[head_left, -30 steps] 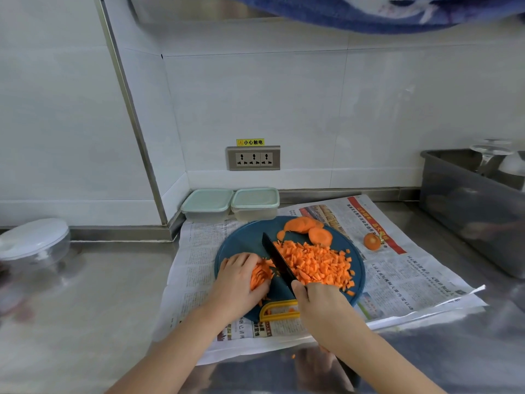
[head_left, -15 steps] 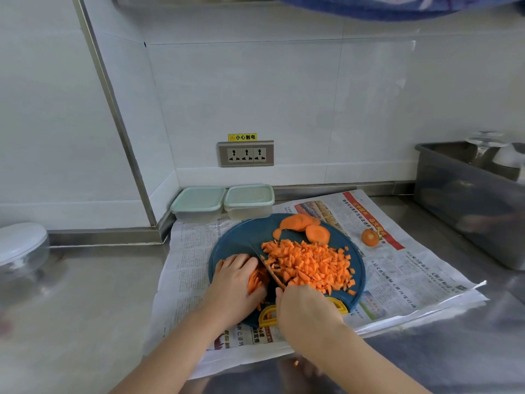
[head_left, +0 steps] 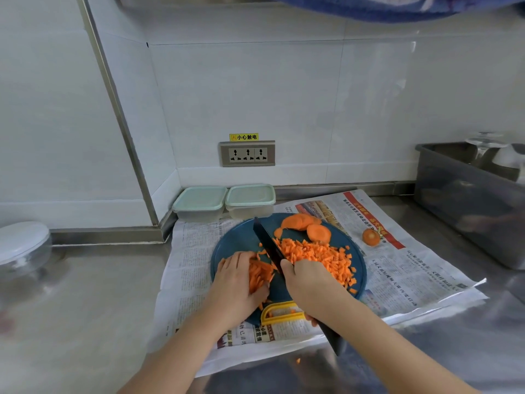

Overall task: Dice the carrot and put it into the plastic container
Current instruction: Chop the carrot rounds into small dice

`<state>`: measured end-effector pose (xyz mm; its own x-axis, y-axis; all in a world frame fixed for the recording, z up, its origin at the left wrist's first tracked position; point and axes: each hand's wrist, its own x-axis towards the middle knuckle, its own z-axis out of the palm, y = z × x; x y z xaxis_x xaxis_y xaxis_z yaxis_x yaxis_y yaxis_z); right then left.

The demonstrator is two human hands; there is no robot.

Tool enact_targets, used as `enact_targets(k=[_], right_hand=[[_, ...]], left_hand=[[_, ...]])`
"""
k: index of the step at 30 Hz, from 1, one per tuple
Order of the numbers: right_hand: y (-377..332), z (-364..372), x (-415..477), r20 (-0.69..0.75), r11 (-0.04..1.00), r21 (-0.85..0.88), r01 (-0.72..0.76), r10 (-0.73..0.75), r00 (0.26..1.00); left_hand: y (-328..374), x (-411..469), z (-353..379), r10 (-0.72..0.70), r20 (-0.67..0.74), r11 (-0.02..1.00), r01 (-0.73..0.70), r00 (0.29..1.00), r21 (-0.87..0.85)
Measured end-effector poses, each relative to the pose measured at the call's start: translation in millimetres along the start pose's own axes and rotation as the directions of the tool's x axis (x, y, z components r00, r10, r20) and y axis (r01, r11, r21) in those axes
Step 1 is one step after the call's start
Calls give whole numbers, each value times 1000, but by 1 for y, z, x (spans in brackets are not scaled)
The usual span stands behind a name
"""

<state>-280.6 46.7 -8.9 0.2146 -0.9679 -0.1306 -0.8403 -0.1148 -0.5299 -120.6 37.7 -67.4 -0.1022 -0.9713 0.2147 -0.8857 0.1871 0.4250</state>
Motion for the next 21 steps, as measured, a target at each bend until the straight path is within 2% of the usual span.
enact_targets(k=[4,10,12,16,21], right_hand=[[4,3,-5,-27,996,-92,18,-21,999],[-5,2,-21,-46,998,43,48,-46,998],[-5,9,-18,-32,999,-16,41,-41,999],[-5,33,-16,-135,981,-191,40,-67,989],[-9,35,-21,-198,978,-206,20,-61,978]], left_hand=[[2,-1,0,0,-25,1000,1,1000,23],[3,0,-3,47,-20,997,-46,999,58],[3,1,-4,65,-13,995,-63,998,75],[2,2,-1,60,-37,996,-58,997,71],[-1,5,3,68,-43,996,-65,997,66]])
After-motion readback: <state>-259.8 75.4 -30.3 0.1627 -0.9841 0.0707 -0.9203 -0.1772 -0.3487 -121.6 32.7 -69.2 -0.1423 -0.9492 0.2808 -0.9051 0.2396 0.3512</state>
